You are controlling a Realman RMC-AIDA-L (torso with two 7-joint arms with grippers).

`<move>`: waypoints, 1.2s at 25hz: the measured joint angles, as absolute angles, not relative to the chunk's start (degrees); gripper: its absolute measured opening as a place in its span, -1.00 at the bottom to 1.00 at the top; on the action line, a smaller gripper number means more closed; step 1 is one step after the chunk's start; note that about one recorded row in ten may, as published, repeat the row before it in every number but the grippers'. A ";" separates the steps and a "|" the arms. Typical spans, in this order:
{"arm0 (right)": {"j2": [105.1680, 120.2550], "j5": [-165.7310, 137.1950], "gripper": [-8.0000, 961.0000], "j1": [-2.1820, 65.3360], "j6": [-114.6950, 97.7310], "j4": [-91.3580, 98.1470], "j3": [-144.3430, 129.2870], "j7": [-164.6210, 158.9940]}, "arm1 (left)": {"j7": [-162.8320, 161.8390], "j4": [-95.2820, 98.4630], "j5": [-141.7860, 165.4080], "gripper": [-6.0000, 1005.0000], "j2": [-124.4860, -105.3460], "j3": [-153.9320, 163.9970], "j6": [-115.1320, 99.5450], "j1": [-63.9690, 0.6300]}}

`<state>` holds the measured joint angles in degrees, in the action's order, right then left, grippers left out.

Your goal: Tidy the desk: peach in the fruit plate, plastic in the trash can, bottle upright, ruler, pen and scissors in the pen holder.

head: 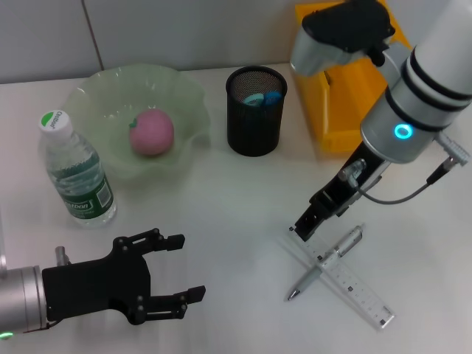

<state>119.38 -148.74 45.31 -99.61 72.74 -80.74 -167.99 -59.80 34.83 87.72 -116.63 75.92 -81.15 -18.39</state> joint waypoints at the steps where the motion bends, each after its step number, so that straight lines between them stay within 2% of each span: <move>1: 119.34 -148.78 0.50 45.11 -99.05 72.60 -81.42 -167.93 | -59.85 34.80 87.72 0.70 -116.63 75.89 -81.15 -18.36; 30: 119.62 -149.04 0.42 44.76 -86.99 65.91 -94.34 -168.31 | -59.82 34.81 87.69 0.70 -116.63 75.85 -81.82 -18.33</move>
<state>119.62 -149.04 44.76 -86.99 65.91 -94.34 -168.31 -59.82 34.81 87.69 -116.63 75.85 -81.82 -18.33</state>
